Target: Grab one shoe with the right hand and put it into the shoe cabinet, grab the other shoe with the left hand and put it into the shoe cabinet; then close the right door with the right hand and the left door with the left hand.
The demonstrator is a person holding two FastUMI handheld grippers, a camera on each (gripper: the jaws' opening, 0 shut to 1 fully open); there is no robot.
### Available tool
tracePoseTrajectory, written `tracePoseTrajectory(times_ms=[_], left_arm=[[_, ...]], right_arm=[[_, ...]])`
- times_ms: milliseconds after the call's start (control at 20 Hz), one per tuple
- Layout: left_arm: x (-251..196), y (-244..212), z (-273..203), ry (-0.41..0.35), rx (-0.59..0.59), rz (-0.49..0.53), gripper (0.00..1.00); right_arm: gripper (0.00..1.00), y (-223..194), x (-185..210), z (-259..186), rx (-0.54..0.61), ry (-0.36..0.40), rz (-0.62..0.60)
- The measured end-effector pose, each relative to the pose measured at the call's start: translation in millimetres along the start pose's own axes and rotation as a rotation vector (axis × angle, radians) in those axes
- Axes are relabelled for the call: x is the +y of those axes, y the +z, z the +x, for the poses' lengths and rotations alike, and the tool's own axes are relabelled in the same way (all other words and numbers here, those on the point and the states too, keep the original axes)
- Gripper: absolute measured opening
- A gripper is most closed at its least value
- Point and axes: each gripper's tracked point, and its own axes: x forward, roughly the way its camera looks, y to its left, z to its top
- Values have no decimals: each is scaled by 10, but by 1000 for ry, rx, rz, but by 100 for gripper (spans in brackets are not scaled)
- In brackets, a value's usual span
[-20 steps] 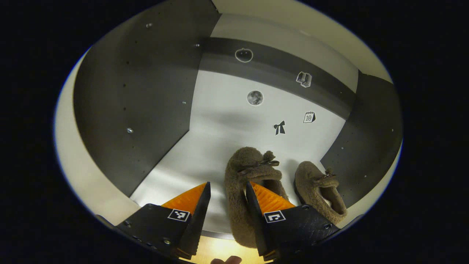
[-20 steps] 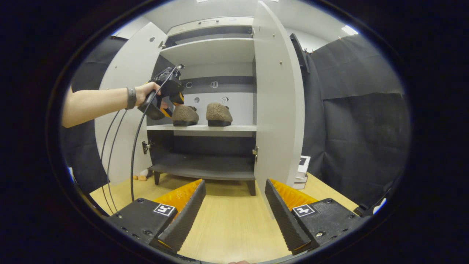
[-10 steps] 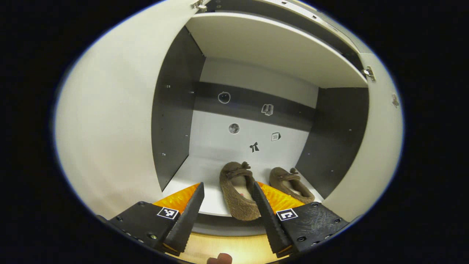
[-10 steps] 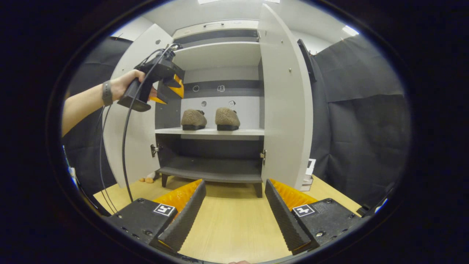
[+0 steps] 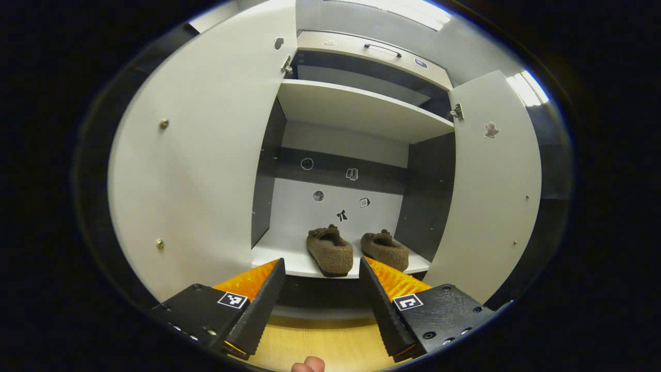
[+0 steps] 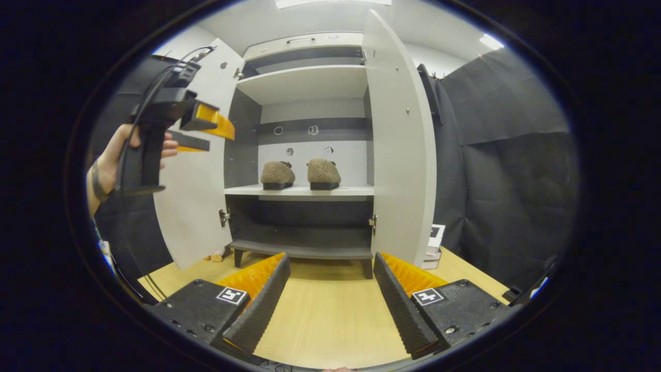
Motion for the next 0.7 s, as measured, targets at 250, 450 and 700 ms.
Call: tracePoseTrajectory(times_ms=[250, 450, 700], left_arm=[[70, -400, -544, 35, -28, 37, 87], [128, -696, -820, 53, -17, 20, 87], [32, -1014, -1121, 42, -24, 52, 88]], right_arm=[[100, 46, -36, -55, -5, -12, 0], [100, 42, -52, -104, -5, -19, 1], [100, -48, -22, -160, 17, -17, 2]])
